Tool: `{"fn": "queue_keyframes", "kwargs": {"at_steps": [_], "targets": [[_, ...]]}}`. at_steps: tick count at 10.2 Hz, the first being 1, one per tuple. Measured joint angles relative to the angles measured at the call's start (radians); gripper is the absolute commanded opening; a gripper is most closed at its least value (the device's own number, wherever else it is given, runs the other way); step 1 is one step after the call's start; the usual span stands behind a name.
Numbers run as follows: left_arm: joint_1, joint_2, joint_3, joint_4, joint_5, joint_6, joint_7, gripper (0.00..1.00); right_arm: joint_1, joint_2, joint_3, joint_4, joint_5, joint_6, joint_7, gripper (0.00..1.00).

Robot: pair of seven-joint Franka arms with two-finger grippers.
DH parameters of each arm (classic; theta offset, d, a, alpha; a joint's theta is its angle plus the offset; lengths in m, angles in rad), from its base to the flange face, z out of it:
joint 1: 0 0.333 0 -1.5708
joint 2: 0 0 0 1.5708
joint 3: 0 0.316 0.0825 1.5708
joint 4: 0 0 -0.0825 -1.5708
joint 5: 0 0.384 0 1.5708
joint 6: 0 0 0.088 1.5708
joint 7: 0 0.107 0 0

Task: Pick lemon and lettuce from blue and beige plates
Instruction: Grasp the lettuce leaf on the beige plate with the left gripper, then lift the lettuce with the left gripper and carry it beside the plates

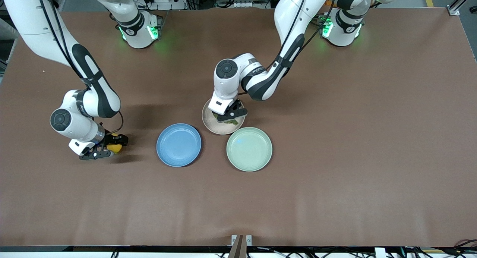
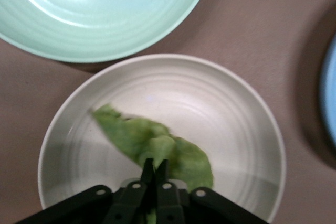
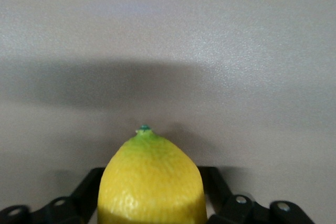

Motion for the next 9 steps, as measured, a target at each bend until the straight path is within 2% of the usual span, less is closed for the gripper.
{"fn": "queue_keyframes", "kwargs": {"at_steps": [3,5,7,9], "targets": [[0.005,-0.064,0.006,0.002,0.0,-0.109,-0.003,0.0,0.0,0.001,-0.001,0.008,0.0,-0.006,0.001,1.0],[0.03,-0.108,0.01,0.002,0.0,-0.186,-0.003,0.0,0.0,0.0,0.0,0.035,0.0,-0.062,0.001,1.0],[0.069,-0.148,0.013,0.002,0.001,-0.253,-0.003,0.0,0.002,0.0,0.003,0.074,0.0,-0.141,0.002,1.0],[0.132,-0.176,0.015,0.002,0.004,-0.316,0.0,0.0,0.009,0.0,0.008,0.087,0.0,-0.166,0.007,1.0]]}}
